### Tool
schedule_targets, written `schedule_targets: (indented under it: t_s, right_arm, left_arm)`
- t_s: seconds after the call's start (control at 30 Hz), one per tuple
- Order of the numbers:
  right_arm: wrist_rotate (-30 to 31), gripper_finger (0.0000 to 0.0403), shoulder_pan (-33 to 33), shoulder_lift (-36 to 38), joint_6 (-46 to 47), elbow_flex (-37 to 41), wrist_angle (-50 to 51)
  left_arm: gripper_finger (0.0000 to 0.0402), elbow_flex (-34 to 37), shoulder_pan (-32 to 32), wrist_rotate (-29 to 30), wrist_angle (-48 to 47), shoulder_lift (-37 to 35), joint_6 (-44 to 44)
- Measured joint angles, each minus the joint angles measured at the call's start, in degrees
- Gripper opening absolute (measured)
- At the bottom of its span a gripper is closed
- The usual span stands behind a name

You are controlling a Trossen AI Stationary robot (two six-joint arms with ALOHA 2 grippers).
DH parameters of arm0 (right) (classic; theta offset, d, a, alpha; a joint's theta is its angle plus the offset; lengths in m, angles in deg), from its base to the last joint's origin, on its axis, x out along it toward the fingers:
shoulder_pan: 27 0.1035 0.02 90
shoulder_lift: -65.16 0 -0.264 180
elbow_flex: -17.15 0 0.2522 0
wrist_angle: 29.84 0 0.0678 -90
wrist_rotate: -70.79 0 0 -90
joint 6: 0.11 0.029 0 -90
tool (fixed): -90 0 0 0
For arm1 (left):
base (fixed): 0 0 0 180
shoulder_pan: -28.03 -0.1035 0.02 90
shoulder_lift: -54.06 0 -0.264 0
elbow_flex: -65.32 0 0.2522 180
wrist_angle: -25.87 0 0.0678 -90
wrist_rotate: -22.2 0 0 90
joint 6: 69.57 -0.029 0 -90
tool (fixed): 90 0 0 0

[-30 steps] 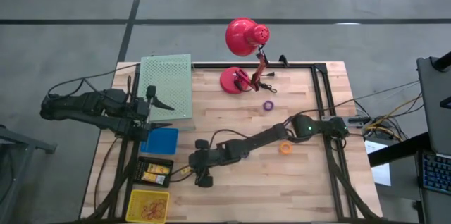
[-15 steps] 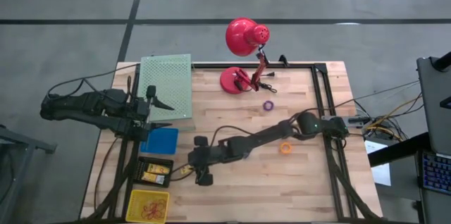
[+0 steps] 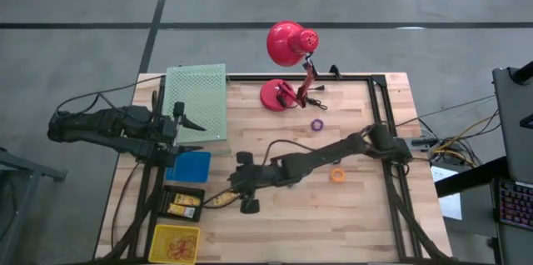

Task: Pick & Place Office Desk Supplies
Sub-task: Put the crayons box into the black bin

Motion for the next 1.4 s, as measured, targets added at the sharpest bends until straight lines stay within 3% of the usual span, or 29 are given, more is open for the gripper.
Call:
schedule_targets:
  t_s: [0.17, 0.53, 0.73, 1.03, 1.4]
  right_arm:
    - [4.42, 0.0162, 0.68, 9.20, -0.24, 11.01, -5.28]
    - [6.72, 0.0155, 0.92, 33.23, 0.30, 47.23, -36.83]
    - [9.32, 0.0143, 0.96, 41.75, 0.00, 61.19, -49.11]
    - [9.93, 0.0130, 0.98, 51.63, 0.28, 69.63, -49.55]
    - [9.88, 0.0132, 0.96, 52.49, 0.11, 71.68, -49.45]
  left_arm:
    - [0.0256, -0.02, 0.00, -0.01, -0.09, -0.02, -0.02]
    - [0.0256, -0.01, -0.01, -0.01, -0.28, -0.02, -0.01]
    - [0.0256, 0.00, -0.02, -0.02, -0.25, -0.02, 0.00]
    - [0.0256, 0.00, -0.06, -0.02, -0.27, -0.02, 0.00]
    - [0.0256, -0.02, -0.07, -0.02, 0.39, 0.07, 0.06]
